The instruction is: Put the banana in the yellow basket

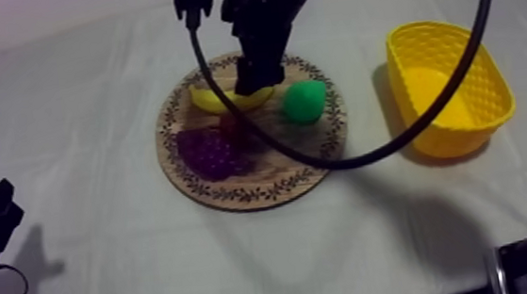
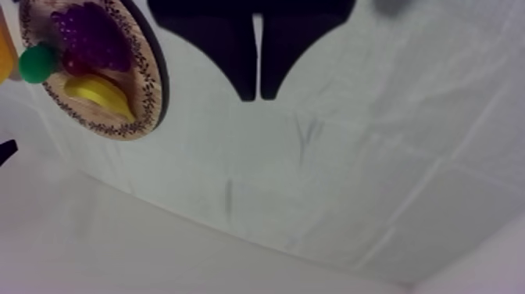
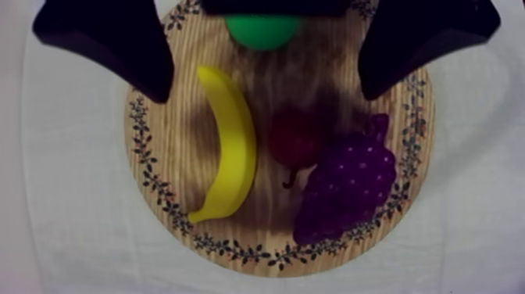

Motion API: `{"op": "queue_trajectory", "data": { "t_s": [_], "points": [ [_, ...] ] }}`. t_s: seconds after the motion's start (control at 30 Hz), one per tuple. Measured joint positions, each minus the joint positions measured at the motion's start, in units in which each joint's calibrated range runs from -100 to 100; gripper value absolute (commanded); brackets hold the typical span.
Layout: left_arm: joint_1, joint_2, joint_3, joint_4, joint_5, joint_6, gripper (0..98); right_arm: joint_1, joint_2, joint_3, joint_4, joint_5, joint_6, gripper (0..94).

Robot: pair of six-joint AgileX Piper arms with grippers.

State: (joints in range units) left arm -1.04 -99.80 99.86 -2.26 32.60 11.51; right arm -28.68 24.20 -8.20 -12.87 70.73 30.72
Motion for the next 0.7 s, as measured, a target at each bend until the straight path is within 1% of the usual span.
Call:
{"op": "queue_trajectory", "data": {
  "t_s": [0.13, 0.7],
  "points": [
    [0.0, 0.0, 0.0, 0.00, 0.0, 0.0, 0.1, 0.0, 1.6, -2.0, 0.6, 0.5, 0.3, 69.1],
    [0.0, 0.0, 0.0, 0.00, 0.0, 0.0, 0.1, 1.2, 16.4, -14.8, 1.4, 0.8, 1.1, 66.3]
  ]
}}
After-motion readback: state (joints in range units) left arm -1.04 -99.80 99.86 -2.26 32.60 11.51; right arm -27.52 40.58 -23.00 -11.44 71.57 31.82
